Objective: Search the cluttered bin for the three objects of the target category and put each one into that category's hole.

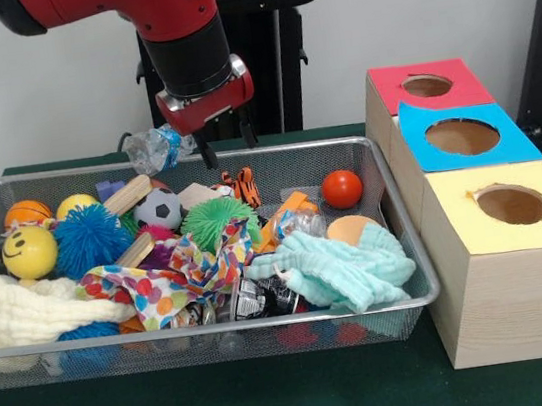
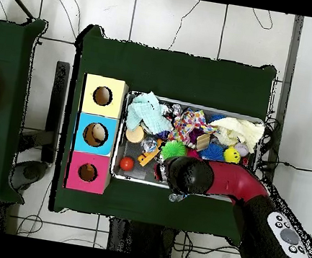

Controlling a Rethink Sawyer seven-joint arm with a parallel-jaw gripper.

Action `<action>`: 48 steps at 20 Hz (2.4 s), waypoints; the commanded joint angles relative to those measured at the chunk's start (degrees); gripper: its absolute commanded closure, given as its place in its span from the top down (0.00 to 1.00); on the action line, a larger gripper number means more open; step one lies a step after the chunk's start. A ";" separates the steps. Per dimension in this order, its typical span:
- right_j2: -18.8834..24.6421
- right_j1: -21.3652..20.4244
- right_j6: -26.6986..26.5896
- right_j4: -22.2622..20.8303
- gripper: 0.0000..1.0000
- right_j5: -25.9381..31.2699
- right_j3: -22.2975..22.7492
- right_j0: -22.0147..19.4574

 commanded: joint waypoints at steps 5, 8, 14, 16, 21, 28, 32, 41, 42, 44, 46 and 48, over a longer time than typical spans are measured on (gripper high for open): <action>0.22 1.32 0.20 -2.87 1.00 -3.87 0.19 -0.94; -0.49 5.24 -0.07 -4.31 1.00 -5.75 -1.56 -0.88; -0.07 -0.71 0.60 -2.48 1.00 -4.56 2.62 -1.77; -0.14 -2.49 0.86 -1.95 1.00 -4.24 3.92 -2.21; -0.17 -4.20 1.83 -1.91 1.00 -6.17 6.84 -3.64; 0.06 -5.67 2.42 -1.39 1.00 -5.94 8.25 -3.97; 0.03 -6.06 2.66 -1.40 1.00 -6.13 8.59 -3.93; -0.94 0.71 1.59 -3.44 1.00 -6.10 3.01 -1.56; -0.83 1.35 1.19 -3.37 1.00 -5.57 2.15 -1.29; -0.70 2.39 0.57 -3.35 1.00 -4.80 0.84 -0.91; -0.60 2.34 0.31 -3.16 1.00 -4.37 0.62 -0.87; -0.56 2.07 0.19 -2.95 1.00 -4.08 0.74 -0.96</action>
